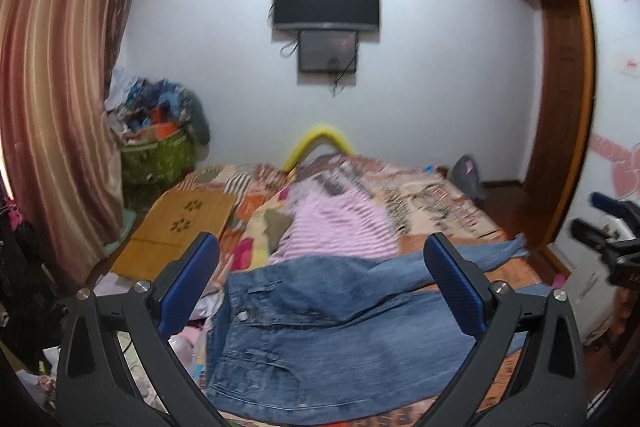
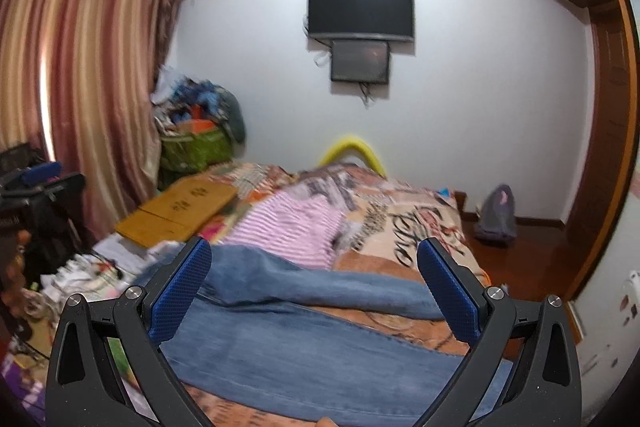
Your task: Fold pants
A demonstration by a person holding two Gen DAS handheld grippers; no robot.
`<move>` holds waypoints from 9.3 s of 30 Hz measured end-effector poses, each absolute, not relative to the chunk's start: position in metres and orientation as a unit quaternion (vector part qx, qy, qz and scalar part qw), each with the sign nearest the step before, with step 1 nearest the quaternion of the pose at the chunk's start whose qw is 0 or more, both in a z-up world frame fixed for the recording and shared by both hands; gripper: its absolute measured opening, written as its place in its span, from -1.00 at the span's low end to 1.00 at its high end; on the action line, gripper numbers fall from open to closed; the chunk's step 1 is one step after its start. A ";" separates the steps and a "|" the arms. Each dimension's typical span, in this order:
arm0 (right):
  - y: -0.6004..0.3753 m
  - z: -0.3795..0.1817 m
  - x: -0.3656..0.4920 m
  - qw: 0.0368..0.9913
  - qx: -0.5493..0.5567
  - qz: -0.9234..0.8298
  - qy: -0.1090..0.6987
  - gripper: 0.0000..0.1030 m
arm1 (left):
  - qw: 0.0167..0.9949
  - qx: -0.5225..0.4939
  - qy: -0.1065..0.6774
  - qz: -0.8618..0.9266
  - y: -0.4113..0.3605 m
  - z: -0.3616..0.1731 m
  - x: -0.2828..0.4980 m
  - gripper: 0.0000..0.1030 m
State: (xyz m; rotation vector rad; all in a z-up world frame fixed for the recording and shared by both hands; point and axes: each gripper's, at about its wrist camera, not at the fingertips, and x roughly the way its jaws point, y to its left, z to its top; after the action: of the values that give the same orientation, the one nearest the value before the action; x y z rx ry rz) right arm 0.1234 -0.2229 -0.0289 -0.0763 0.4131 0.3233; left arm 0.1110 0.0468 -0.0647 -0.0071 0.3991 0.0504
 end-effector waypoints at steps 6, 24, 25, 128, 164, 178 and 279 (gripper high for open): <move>-0.259 -0.068 0.164 0.957 -0.025 0.115 0.266 0.99 | 0.963 -0.010 0.259 0.069 0.085 -0.122 0.177 1.00; -0.443 -0.174 0.283 0.903 0.029 -0.106 0.415 0.95 | 0.888 0.005 0.422 0.183 0.171 -0.283 0.374 0.81; -0.448 -0.179 0.290 0.900 0.033 -0.113 0.420 0.94 | 0.881 -0.001 0.434 0.188 0.177 -0.294 0.382 0.79; -0.143 -0.260 0.361 0.779 -0.127 0.319 0.525 -0.76 | 0.887 -0.094 0.452 0.027 0.230 -0.277 0.395 -0.80; -0.140 -0.166 0.279 0.825 -0.122 0.314 0.453 -0.81 | 0.922 -0.048 0.385 0.005 0.197 -0.201 0.319 -0.81; -0.172 -0.116 0.230 0.859 -0.085 0.300 0.405 -0.82 | 0.928 -0.045 0.370 -0.008 0.193 -0.186 0.234 -0.81; -0.416 -0.232 0.131 0.842 0.052 0.009 0.537 -0.03 | 0.863 0.072 0.481 -0.136 -0.115 -0.291 0.278 -0.41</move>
State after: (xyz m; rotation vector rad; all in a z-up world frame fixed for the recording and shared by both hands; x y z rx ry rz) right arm 0.1315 -0.4165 -0.2323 0.1105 1.1348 0.0198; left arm 0.2779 -0.1147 -0.2913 0.1519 1.0091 -0.2843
